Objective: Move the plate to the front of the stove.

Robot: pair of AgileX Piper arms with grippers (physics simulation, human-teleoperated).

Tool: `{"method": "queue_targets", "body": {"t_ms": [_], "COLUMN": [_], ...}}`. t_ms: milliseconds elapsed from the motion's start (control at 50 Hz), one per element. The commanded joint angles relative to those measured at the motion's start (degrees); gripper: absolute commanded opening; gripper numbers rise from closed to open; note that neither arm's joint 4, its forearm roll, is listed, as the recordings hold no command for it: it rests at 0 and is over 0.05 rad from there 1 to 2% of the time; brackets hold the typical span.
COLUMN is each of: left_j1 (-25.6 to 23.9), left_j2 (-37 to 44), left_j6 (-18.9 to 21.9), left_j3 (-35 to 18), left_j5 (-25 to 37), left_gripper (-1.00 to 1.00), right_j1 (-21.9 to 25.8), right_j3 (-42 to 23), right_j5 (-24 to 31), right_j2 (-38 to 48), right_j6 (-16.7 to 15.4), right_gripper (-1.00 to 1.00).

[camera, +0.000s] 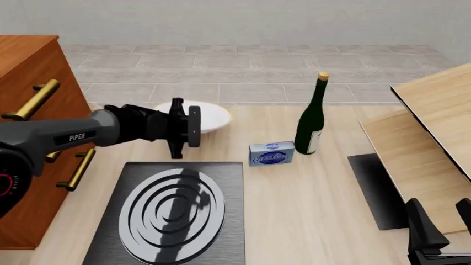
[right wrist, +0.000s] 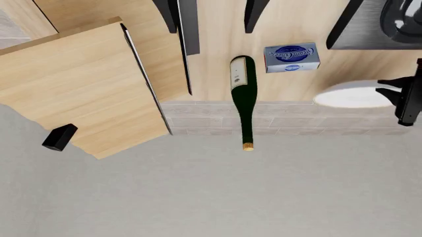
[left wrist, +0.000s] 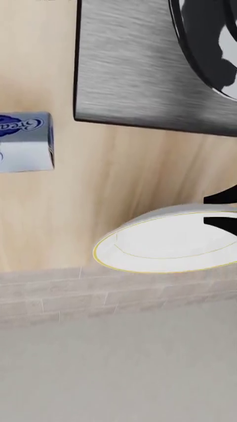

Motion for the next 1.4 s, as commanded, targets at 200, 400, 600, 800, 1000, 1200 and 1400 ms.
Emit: {"method": "queue_targets", "body": {"t_ms": [200, 400, 600, 800, 1000, 1200, 1400], "left_j1": [-0.1, -0.1, -0.2, 0.0, 0.3, 0.5, 1.4], "left_j2": [2.6, 3.6, 4.4, 5.5, 5.6, 5.6, 5.1], "left_j6": [-0.8, -1.3, -2.2, -2.1, -1.8, -1.7, -1.7], "left_j3": [0.1, 1.0, 1.1, 1.1, 1.4, 0.5, -1.3], "left_j5": [-1.7, -2.4, -3.0, -2.8, -2.3, -2.0, -1.9], "left_gripper": [-1.00, -1.00, -1.00, -1.00, -1.00, -1.00, 1.00], "right_j1": [0.0, 0.0, 0.0, 0.0, 0.0, 0.0, 0.0], "right_j3": [0.0, 0.0, 0.0, 0.0, 0.0, 0.0, 0.0], "right_j5": [0.0, 0.0, 0.0, 0.0, 0.0, 0.0, 0.0], "right_j2": [0.0, 0.0, 0.0, 0.0, 0.0, 0.0, 0.0], "right_j6": [0.0, 0.0, 0.0, 0.0, 0.0, 0.0, 0.0], "right_gripper": [1.00, 1.00, 1.00, 1.00, 1.00, 1.00, 1.00]}}
